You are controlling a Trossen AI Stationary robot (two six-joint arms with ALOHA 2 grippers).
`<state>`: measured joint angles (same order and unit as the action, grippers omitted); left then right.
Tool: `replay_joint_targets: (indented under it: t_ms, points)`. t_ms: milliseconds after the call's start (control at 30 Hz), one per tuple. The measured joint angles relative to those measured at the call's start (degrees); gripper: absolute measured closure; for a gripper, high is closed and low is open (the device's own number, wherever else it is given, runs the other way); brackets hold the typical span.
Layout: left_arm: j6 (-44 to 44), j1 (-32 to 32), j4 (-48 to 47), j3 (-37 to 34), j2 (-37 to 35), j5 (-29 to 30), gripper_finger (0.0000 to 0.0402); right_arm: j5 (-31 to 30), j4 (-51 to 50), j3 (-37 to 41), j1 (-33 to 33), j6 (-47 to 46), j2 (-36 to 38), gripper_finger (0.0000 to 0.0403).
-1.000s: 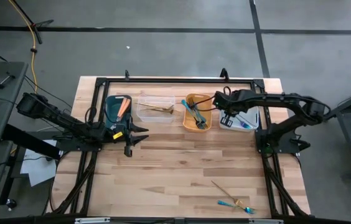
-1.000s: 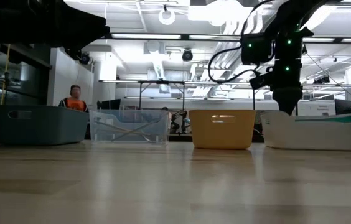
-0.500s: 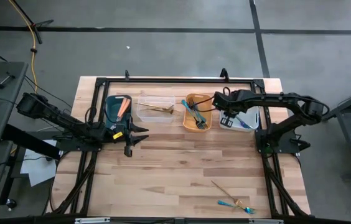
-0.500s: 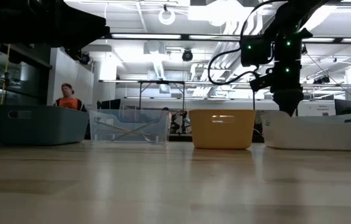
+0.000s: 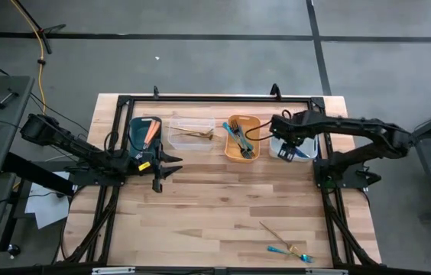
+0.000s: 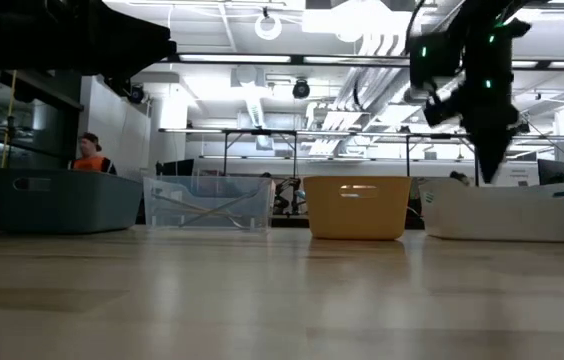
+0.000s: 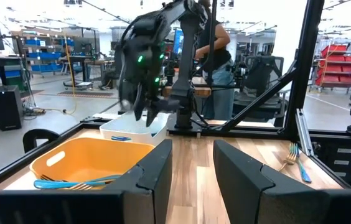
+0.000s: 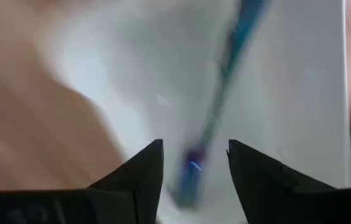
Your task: Sort silverware by color (type)
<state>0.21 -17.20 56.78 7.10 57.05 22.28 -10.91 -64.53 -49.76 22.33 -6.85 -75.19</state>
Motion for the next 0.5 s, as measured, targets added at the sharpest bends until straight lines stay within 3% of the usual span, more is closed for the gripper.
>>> replay_joint_targets:
  t_ms: [133,267,500]
  points:
    - [0.0,0.0,0.0,0.0,0.0,0.0,0.0291,5.5,10.1,0.0,-4.4,-3.0,7.0,0.0226]
    - [-0.1,0.0,0.0,0.0,0.0,0.0,0.0291,8.0,28.1,0.0,-11.5,-4.7,12.2,0.0226]
    - [-1.5,0.0,-0.1,0.0,0.0,0.0,0.0291,8.0,60.0,-0.1,-23.2,1.8,9.5,0.0226]
